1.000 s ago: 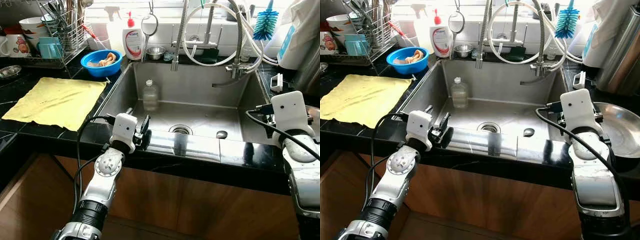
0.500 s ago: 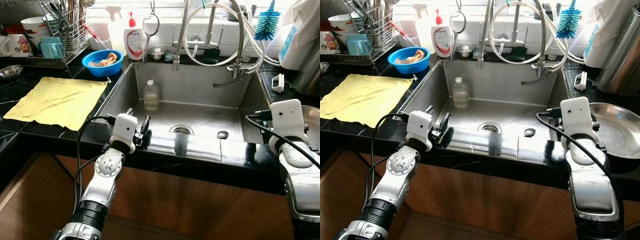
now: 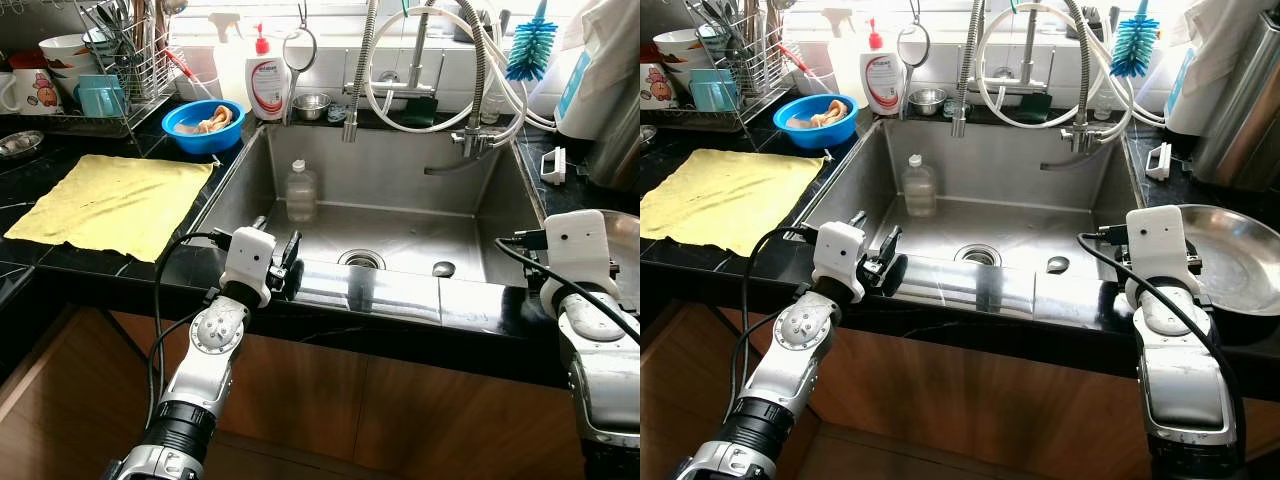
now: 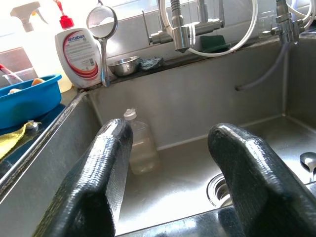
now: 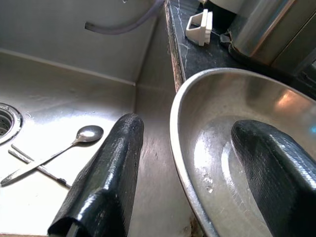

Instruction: Kitchen organization

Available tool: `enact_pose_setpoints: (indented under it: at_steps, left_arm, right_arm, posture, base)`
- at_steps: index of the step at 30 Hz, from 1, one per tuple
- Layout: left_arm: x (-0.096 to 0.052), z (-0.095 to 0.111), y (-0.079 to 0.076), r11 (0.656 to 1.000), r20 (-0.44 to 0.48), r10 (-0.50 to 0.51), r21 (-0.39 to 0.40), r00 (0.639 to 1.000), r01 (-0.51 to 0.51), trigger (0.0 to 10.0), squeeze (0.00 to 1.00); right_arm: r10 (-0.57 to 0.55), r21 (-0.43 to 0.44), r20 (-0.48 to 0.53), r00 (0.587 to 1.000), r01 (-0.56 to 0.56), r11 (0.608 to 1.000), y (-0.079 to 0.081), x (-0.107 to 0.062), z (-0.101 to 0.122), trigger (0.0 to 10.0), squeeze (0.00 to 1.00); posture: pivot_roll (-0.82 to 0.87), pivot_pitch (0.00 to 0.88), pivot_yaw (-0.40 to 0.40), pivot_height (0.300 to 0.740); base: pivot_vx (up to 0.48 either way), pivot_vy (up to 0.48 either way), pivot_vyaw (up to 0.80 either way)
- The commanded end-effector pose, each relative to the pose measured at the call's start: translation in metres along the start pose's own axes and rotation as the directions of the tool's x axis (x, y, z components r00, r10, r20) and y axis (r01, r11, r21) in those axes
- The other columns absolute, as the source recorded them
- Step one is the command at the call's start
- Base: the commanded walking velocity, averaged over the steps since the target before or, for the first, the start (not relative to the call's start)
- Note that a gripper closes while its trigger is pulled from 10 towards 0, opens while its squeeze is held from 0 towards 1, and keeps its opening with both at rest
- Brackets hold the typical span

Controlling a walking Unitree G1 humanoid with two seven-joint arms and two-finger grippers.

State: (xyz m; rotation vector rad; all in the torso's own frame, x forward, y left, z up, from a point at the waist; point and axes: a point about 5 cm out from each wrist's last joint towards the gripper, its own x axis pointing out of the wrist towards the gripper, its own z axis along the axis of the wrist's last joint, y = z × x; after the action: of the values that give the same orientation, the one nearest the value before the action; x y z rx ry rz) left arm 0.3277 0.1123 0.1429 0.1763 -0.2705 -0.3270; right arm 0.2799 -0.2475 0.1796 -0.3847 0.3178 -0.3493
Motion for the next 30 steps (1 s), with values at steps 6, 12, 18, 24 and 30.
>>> enact_pose_setpoints:
  at_steps: [6, 12, 18, 24, 30]
  left_arm:
    - [-0.0010, -0.0001, 0.0020, 1.000, -0.002, -0.002, 0.009, 1.000, 0.002, 10.0, 0.00]
    - [-0.0003, 0.0006, 0.0021, 1.000, 0.001, -0.004, 0.009, 1.000, 0.004, 10.0, 0.00]
    - [0.0006, 0.0010, 0.0019, 1.000, 0.002, -0.007, 0.010, 1.000, 0.007, 10.0, 0.00]
    - [0.0010, 0.0011, 0.0020, 1.000, 0.002, -0.009, 0.011, 1.000, 0.009, 10.0, 0.00]
    - [0.0020, 0.0016, 0.0014, 1.000, 0.005, -0.012, 0.011, 1.000, 0.012, 10.0, 0.00]
  right_arm:
    - [0.005, 0.020, -0.028, 1.000, -0.004, 1.000, 0.0029, 0.0014, -0.0054, 2.7, 0.00]
    - [0.006, 0.027, -0.027, 1.000, -0.006, 1.000, 0.0045, 0.0010, -0.0055, 0.0, 0.00]
    - [0.008, 0.034, -0.022, 1.000, -0.007, 0.999, 0.0052, 0.0019, -0.0041, 0.0, 0.00]
    - [0.010, 0.039, -0.016, 1.000, -0.009, 0.999, 0.0063, 0.0021, -0.0027, 0.0, 0.00]
    - [0.016, 0.045, 0.000, 1.000, -0.016, 0.999, 0.0074, 0.0019, 0.0017, 0.0, 0.00]
  posture:
    - [-0.04, 0.000, 0.027, 0.740]
    - [-0.04, 0.000, 0.029, 0.740]
    - [-0.04, 0.000, 0.029, 0.740]
    - [-0.04, 0.000, 0.029, 0.740]
    - [-0.04, 0.000, 0.029, 0.740]
  base:
    - [0.000, 0.000, 0.00]
    - [0.000, 0.000, 0.00]
    - [0.000, 0.000, 0.00]
    - [0.000, 0.000, 0.00]
    - [0.000, 0.000, 0.00]
